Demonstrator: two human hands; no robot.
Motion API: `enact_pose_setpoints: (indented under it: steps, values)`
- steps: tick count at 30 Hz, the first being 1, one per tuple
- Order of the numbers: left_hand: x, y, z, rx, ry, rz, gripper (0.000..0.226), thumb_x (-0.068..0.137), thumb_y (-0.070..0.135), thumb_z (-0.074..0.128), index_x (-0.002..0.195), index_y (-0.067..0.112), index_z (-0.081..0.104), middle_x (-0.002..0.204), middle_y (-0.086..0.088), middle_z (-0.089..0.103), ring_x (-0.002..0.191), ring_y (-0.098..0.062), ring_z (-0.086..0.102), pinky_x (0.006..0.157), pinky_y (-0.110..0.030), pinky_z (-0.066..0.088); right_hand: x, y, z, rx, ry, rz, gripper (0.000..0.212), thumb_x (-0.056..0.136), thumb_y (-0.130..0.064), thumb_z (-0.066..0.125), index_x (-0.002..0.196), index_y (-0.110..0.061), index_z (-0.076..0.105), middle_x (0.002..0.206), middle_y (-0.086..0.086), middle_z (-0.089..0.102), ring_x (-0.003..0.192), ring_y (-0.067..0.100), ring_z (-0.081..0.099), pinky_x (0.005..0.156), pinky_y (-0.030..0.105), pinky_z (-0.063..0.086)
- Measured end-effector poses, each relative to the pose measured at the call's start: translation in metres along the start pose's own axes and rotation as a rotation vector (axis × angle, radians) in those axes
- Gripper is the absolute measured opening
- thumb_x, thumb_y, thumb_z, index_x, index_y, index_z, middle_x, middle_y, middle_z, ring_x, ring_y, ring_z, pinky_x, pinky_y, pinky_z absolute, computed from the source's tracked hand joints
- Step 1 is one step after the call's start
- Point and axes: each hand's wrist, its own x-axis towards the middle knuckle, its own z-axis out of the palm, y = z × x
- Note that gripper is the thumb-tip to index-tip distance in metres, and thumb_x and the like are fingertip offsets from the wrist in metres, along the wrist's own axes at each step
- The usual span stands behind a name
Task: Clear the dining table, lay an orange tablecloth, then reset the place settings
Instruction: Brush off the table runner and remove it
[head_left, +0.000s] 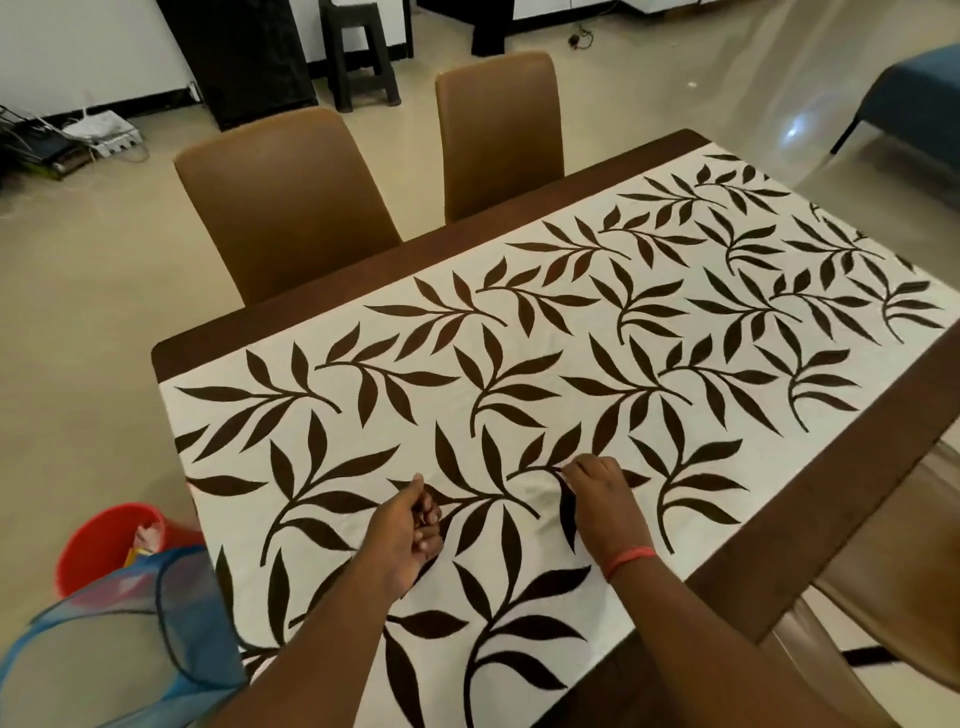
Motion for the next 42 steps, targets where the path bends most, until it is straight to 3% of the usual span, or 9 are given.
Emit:
enact_pose_setpoints:
  steps: [6,10,18,26,28,31,34,38,42]
  values:
    - [-0.005,-0.014,-0.008,0.025,-0.014,-0.055,0.046,0.101,0.040,0.053,0.065,0.011,0.051,0.059,-0.004,0.047,0.040,-0.009,0.026,0.035,-0.022,0.025,-0.005,-0.016,0.001,0.014,-0.055,0.090,0.026,0.089,0.001,0.057,0.110,-0.010,0.068,0.104,0.008,0.062,0.096,0.025,0.055,0.079,0.030,0.050]
    - [-0.009,-0.021,-0.009,0.032,-0.012,-0.055,0.046,0.102,0.040,0.052,0.066,0.011,0.052,0.059,-0.004,0.047,0.041,-0.009,0.026,0.035,-0.021,0.025,-0.008,-0.032,0.002,0.095,-0.058,0.144,0.028,0.088,0.003,0.048,0.106,-0.008,0.067,0.101,0.011,0.060,0.094,0.028,0.054,0.073,0.028,0.043]
    - [-0.016,-0.021,-0.013,0.045,-0.005,-0.058,0.044,0.101,0.041,0.054,0.068,0.011,0.052,0.060,-0.004,0.048,0.041,-0.009,0.026,0.036,-0.021,0.026,-0.014,-0.037,0.000,0.190,-0.063,0.217,0.027,0.089,0.001,0.049,0.106,-0.012,0.066,0.102,0.006,0.062,0.094,0.020,0.055,0.077,0.021,0.039]
    - [-0.018,-0.019,-0.019,0.057,0.019,-0.054,0.046,0.100,0.043,0.055,0.067,0.011,0.054,0.061,-0.004,0.050,0.042,-0.009,0.027,0.037,-0.021,0.027,-0.020,-0.040,0.002,0.011,-0.084,0.061,0.021,0.090,0.002,0.053,0.104,-0.008,0.065,0.096,0.011,0.061,0.090,0.025,0.055,0.072,0.029,0.048]
    - [-0.019,-0.019,-0.014,0.056,0.019,-0.061,0.047,0.100,0.045,0.054,0.068,0.011,0.055,0.062,-0.005,0.050,0.043,-0.010,0.028,0.038,-0.022,0.029,-0.016,-0.040,0.001,0.020,-0.079,0.108,0.017,0.089,0.002,0.050,0.097,-0.007,0.063,0.090,0.011,0.059,0.085,0.025,0.054,0.067,0.028,0.042]
    - [-0.022,-0.017,-0.010,0.027,0.027,-0.070,0.049,0.100,0.049,0.052,0.072,0.009,0.059,0.063,-0.007,0.054,0.045,-0.013,0.040,0.045,-0.025,0.043,-0.007,-0.040,0.002,0.071,-0.095,0.188,0.017,0.089,0.000,0.047,0.091,-0.008,0.061,0.086,0.008,0.055,0.080,0.021,0.049,0.068,0.027,0.036]
    - [-0.025,-0.016,-0.009,-0.005,0.002,-0.088,0.054,0.102,0.050,0.044,0.081,0.004,0.064,0.068,-0.013,0.062,0.055,-0.021,0.061,0.062,-0.038,0.059,-0.004,-0.043,0.003,0.124,-0.126,0.254,0.011,0.088,-0.003,0.052,0.092,-0.009,0.060,0.088,0.008,0.055,0.083,0.024,0.054,0.070,0.031,0.047]
    - [-0.027,-0.014,-0.010,-0.027,-0.007,-0.093,0.055,0.104,0.049,0.042,0.095,-0.001,0.063,0.076,-0.019,0.067,0.070,-0.030,0.070,0.073,-0.048,0.061,-0.003,-0.050,0.004,0.150,-0.134,0.297,0.010,0.089,-0.006,0.056,0.095,-0.011,0.062,0.094,0.009,0.054,0.085,0.025,0.055,0.075,0.032,0.050]
    - [-0.029,-0.014,-0.010,-0.012,-0.011,-0.097,0.057,0.104,0.050,0.041,0.096,-0.002,0.063,0.076,-0.019,0.067,0.071,-0.031,0.071,0.075,-0.048,0.061,-0.008,-0.057,0.006,0.091,-0.117,0.199,0.015,0.088,0.002,0.052,0.093,-0.008,0.062,0.095,0.010,0.052,0.084,0.025,0.052,0.074,0.033,0.051]
